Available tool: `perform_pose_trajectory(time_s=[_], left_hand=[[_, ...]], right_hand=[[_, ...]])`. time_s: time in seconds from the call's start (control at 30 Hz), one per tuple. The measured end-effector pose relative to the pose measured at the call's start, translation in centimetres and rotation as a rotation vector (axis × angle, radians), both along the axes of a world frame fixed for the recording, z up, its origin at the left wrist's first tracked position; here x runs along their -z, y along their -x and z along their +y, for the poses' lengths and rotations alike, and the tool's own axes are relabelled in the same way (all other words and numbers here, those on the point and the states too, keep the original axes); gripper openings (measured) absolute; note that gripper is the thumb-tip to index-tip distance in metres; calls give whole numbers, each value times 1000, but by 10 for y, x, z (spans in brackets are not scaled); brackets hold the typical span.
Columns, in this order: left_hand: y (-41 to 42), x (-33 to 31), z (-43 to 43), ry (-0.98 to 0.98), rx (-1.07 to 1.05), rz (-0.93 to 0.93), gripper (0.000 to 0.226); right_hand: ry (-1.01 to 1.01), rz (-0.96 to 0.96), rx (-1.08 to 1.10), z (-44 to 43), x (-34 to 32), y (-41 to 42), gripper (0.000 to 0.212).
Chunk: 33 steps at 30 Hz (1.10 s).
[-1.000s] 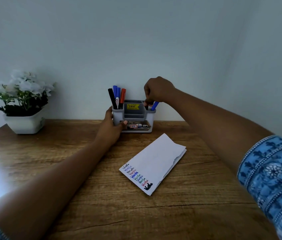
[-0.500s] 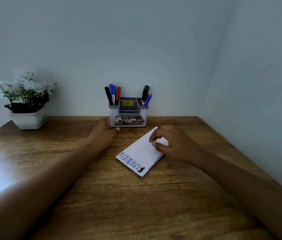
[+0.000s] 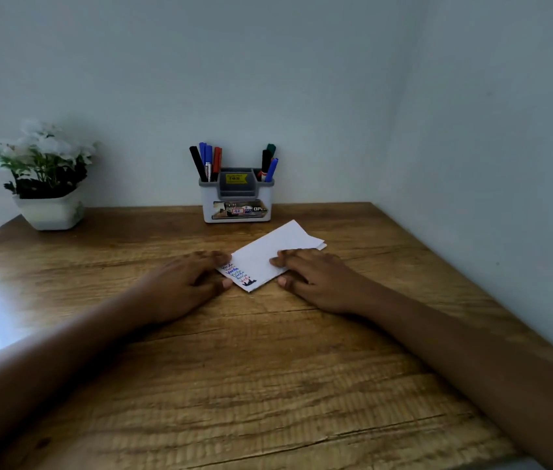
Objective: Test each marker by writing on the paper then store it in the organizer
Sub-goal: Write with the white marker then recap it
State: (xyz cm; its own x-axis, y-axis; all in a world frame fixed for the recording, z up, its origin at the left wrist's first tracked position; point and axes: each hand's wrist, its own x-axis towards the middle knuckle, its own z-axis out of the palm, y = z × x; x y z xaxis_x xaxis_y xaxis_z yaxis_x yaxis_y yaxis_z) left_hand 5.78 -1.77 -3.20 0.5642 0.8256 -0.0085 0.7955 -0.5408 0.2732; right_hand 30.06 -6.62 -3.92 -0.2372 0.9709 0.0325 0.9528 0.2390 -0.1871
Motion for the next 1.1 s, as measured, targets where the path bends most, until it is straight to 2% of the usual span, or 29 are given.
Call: perform_pose_trajectory(time_s=[0.13, 0.27, 0.4, 0.57, 0.67, 1.1], left_hand=[[-2, 3, 3, 15, -5, 73, 66], [-2, 9, 7, 25, -5, 126, 91], [1, 21, 14, -26, 23, 104, 103], [3, 26, 12, -14, 22, 85, 87], [2, 22, 9, -11, 5, 54, 84], [-3, 11, 7, 70, -20, 128, 86]], right_hand=[[29, -26, 8, 3, 2, 0, 53], [71, -52, 6, 8, 4, 0, 56], [77, -61, 18, 7, 9, -3, 58], [84, -82, 39, 6, 11, -4, 74], [105, -43, 86, 6, 8, -2, 84], [132, 38, 164, 4, -2, 3, 78]])
